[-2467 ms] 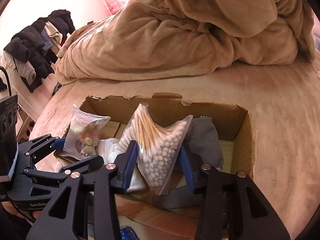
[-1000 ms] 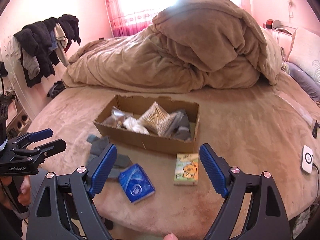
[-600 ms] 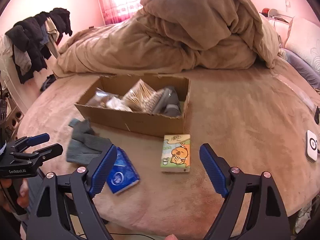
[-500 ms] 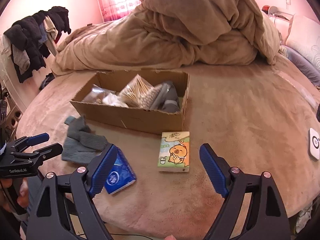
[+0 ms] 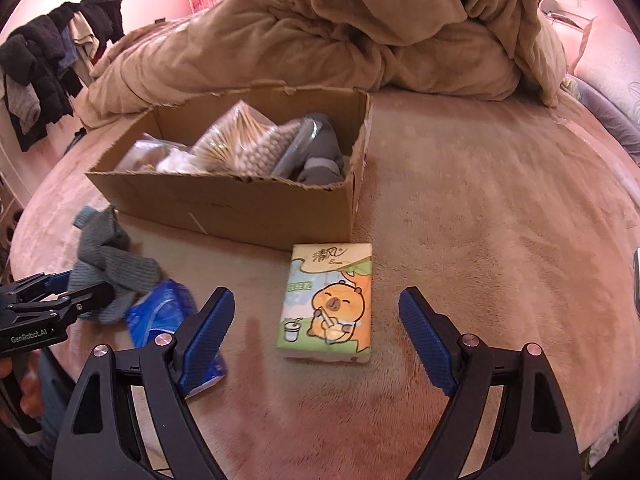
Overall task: Organize objects
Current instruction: 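Grasp the grey gloves with the left gripper while the right grasps the cartoon tissue pack, then lift the gloves and tissue pack over the box and release both inside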
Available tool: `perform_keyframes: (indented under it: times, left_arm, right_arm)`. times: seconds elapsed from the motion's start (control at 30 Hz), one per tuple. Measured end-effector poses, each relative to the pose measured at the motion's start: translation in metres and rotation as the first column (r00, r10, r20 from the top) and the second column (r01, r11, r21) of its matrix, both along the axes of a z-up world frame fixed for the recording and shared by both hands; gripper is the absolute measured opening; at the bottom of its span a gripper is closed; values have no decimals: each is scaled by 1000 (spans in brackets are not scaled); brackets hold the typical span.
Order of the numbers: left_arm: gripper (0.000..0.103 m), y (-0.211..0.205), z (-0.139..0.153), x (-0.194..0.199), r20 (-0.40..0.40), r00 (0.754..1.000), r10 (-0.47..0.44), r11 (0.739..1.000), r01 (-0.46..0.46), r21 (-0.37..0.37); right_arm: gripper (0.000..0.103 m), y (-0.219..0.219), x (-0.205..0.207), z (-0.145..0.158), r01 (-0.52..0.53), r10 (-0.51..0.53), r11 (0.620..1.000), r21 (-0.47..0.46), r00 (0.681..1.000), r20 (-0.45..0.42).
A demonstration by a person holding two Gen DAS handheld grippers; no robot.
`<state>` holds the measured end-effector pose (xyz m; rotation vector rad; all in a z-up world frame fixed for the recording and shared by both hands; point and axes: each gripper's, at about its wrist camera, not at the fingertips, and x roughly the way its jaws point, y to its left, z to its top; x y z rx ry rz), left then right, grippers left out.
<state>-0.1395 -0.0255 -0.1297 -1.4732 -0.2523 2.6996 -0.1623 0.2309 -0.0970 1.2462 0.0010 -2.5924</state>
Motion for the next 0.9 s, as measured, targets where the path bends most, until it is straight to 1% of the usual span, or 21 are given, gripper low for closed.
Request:
perform_keyframes:
  times: [0.07, 0.1, 0.17, 0.23, 0.33, 0.53, 0.9]
  left_arm:
    - [46, 3, 0, 0, -5, 1000, -10, 1000, 10, -1]
    - [44, 4, 1, 1, -7, 1000, -18, 1000, 18, 2]
    - [41, 6, 2, 3, -12, 1000, -23, 1000, 23, -3]
    - [39, 6, 4, 5, -16, 1000, -23, 1000, 23, 2]
    - [37, 5, 10, 9, -26, 999, -23, 1000, 23, 2]
    - [37, 6, 29, 21, -58, 998, -30, 1000, 30, 3]
    - [37, 12, 76, 37, -135, 990, -51, 999, 51, -1]
  right_arm:
    - [80, 0, -3, -4, 0, 0, 1000, 8, 1000, 7]
    - [77, -1, -4, -7, -2, 2, 1000, 15, 1000, 15]
    - [58, -2, -6, -10, -8, 7, 1000, 23, 1000, 28]
    - [51, -4, -6, -13, -4, 2, 999, 39, 999, 32]
    - [49, -3, -3, -10, -12, 12, 1000, 25, 999, 30]
    - [48, -3, 9, 4, -22, 22, 1000, 21, 1000, 1]
    - [48, -3, 33, 46, -31, 29, 999, -26, 998, -58]
